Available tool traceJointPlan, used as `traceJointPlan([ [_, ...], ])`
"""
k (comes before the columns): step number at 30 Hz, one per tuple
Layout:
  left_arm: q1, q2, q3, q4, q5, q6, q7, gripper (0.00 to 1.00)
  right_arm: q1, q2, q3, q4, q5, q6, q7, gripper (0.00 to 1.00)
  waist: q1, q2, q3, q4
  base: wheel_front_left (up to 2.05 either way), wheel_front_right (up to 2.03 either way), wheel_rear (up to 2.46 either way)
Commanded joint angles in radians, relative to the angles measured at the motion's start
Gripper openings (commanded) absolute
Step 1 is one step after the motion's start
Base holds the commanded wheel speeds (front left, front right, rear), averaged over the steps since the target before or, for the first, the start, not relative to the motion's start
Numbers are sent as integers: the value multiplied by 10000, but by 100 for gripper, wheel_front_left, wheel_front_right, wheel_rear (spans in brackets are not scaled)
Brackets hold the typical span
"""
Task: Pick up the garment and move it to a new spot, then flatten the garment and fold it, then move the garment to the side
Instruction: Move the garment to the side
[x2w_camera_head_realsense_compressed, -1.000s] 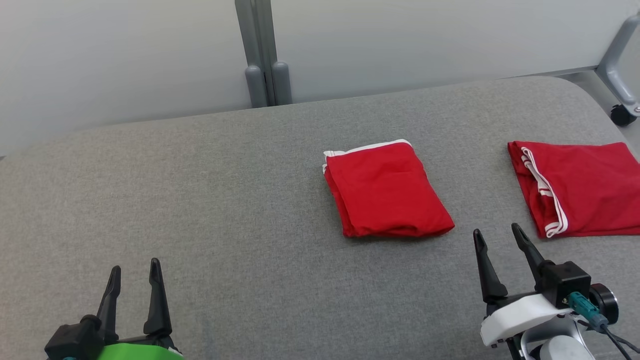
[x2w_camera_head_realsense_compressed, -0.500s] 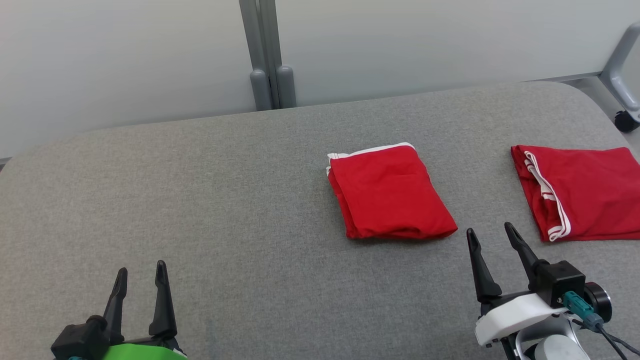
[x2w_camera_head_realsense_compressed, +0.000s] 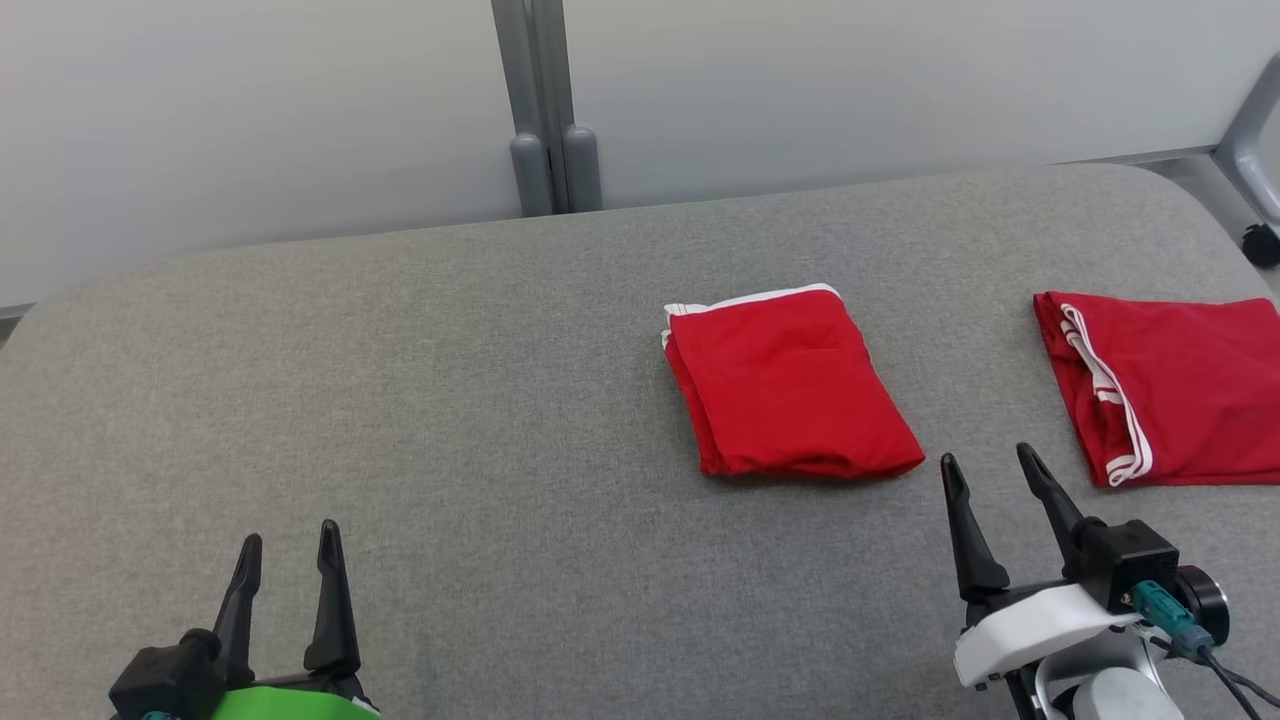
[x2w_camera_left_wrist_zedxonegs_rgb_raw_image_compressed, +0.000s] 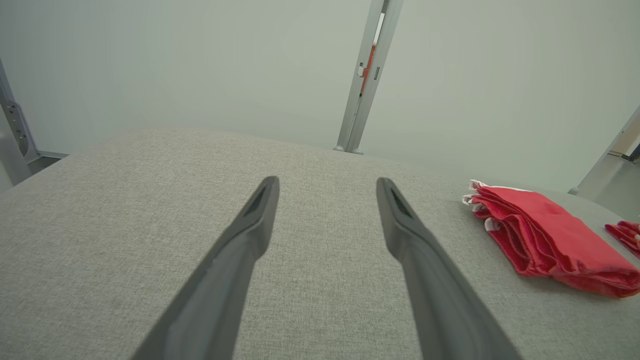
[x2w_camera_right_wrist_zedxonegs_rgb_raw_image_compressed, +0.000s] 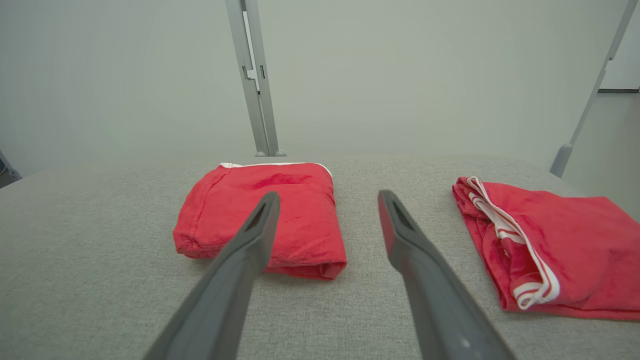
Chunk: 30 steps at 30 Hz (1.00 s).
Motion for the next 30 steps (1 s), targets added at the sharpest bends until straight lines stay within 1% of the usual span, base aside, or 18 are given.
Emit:
traceJointPlan([
  [1,58,29,25,-16,-25,-24,0,100,-187,5,-71,68,67,-19,-42,100,0,0,38,14,0,0,0],
  [5,34,29,-50,-38,60,-24,0,100,-980,-145,-79,517,216,-19,-21,100,0,0,171,57,0,0,0],
  [7,-29,29,-137,-74,90,-24,0,100,-1606,-231,-92,919,425,-19,341,100,0,0,285,138,0,0,0],
  [9,-151,29,-226,-110,94,-25,0,100,-2364,-291,-226,1359,745,-19,901,100,0,0,461,261,0,0,0],
  [14,-418,31,-662,-139,63,-25,0,100,-3955,-635,-570,2764,1597,-17,3091,100,0,0,994,835,0,0,0],
  [15,-476,34,-721,-138,66,-23,0,100,-4244,-714,-684,3121,1703,-17,3615,100,0,0,1089,975,0,0,0],
  [17,-557,35,-791,-136,45,-23,-1,100,-4698,-862,-713,3633,1801,-13,4312,100,0,0,1252,1225,0,0,0],
  [19,-572,34,-818,-166,11,-23,0,100,-4997,-1028,-727,4088,1776,-11,4784,100,0,0,1392,1458,0,0,0],
  [25,-726,32,-900,-204,-40,-23,0,100,-5462,-1218,-532,5417,1809,-14,5676,100,0,0,1727,1961,0,0,0],
  [30,-790,34,-985,-181,-76,-23,0,100,-5616,-1214,-502,6329,1753,-13,5906,100,0,0,1906,2162,0,0,0],
])
